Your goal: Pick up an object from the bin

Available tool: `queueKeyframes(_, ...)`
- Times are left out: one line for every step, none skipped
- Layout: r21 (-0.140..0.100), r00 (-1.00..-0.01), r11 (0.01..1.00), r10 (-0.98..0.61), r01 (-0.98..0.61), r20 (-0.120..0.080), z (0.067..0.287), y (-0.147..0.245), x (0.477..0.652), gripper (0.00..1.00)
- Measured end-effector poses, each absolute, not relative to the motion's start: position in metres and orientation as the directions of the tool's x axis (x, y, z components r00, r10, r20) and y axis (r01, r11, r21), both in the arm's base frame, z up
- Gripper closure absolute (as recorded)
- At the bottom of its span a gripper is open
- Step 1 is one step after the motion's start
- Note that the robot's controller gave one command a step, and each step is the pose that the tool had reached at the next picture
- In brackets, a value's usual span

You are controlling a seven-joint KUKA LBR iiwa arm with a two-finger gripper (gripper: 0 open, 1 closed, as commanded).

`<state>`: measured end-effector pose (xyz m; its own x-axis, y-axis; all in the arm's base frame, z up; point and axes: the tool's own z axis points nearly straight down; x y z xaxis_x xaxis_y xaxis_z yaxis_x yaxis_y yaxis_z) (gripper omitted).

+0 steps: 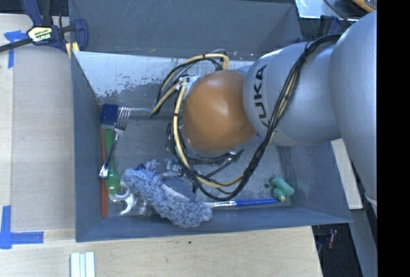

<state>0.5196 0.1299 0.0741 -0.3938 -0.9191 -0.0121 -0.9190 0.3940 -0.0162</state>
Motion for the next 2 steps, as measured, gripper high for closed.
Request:
queueKeyframes(-0.012, -0.339, 0.339, -0.941, -0.941, -0.011, 0.074, 0.148, 0.510, 1.00)
queueKeyframes(-0.010, -0.345, 0.345, -0.938, -0.938, -0.009, 0.102, 0.146, 0.510, 1.00)
